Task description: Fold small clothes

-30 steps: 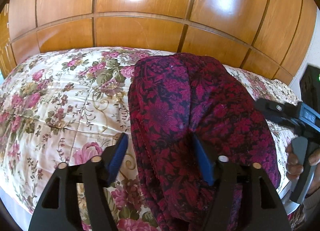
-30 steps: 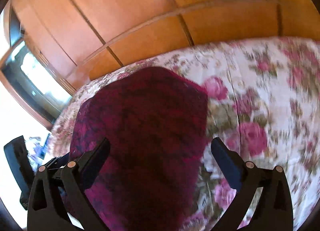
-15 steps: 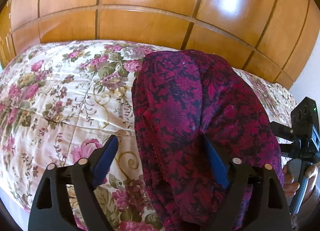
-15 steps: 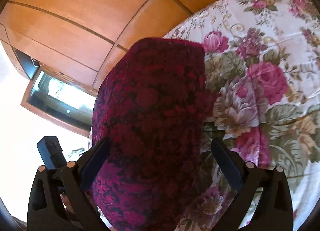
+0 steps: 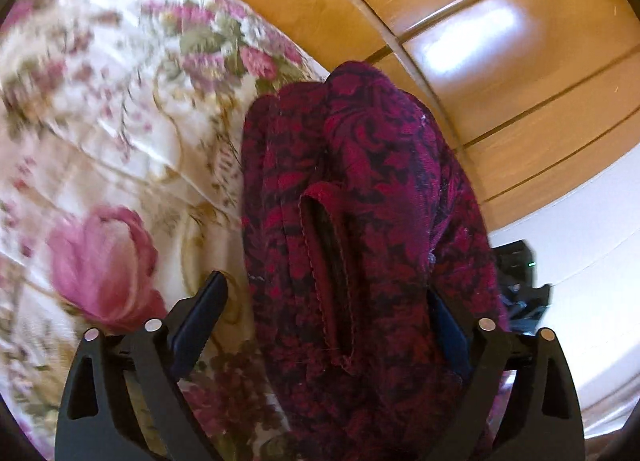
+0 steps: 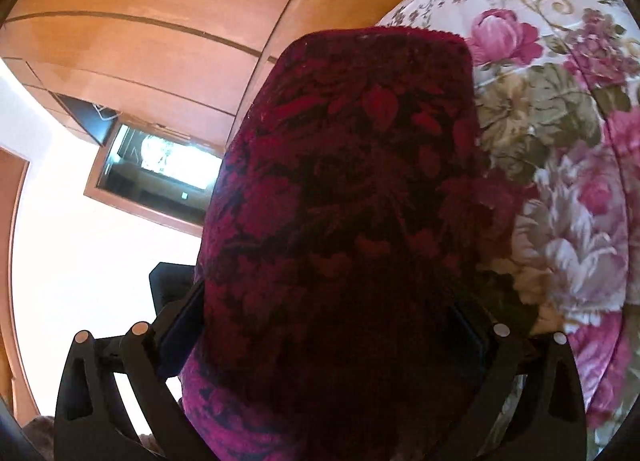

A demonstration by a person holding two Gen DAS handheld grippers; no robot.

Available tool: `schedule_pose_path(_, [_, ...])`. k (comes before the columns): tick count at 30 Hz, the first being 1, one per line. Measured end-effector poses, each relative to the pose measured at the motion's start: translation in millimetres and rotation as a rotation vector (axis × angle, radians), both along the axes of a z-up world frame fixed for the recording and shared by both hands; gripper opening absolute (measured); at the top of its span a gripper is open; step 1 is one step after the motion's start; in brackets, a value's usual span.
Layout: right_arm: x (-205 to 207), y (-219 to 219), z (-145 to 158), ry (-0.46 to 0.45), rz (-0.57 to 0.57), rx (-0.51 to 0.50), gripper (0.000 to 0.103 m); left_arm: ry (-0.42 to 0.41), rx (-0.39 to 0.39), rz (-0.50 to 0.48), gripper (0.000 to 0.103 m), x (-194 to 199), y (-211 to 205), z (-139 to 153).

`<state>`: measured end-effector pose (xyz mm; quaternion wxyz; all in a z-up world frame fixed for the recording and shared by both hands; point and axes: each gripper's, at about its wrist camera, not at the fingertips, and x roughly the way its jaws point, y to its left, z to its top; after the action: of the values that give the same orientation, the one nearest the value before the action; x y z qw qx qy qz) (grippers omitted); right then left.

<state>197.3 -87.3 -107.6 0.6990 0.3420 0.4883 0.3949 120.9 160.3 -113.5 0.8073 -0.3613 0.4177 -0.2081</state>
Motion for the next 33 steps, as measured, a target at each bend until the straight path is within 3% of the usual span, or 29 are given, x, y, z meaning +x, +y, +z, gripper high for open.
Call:
schedule_pose_path(2, [-0.5, 2.3, 1.3, -0.005, 0.000, -0.005, 0.100, -0.014, -0.059, -0.029, 0.084, 0.4, -1.3, -3.6])
schedule_pose_path(9, [-19.0, 0.0, 17.9, -0.061, -0.035, -0.013, 0.085, -0.040, -0.159, -0.073, 0.077, -5.6, -2.7, -5.4])
schedule_pose_path(17, [-59.1, -21.2, 50.8, -0.148, -0.071, -0.020, 0.082, -0.083, -0.172, -0.168, 0.077, -9.0, -39.7, 21.3])
schedule_pose_path(23, [-87.5, -84.9, 66.5, -0.193, -0.215, -0.011, 0.082, -0.112, -0.164, -0.331, 0.077, 21.1, -120.1, 46.2])
schedule_pose_path(33, [-116.3, -220.5, 75.8, -0.237, -0.535, -0.051, 0.082, -0.107, -0.109, -0.579, 0.077, 105.4, -295.1, 74.0])
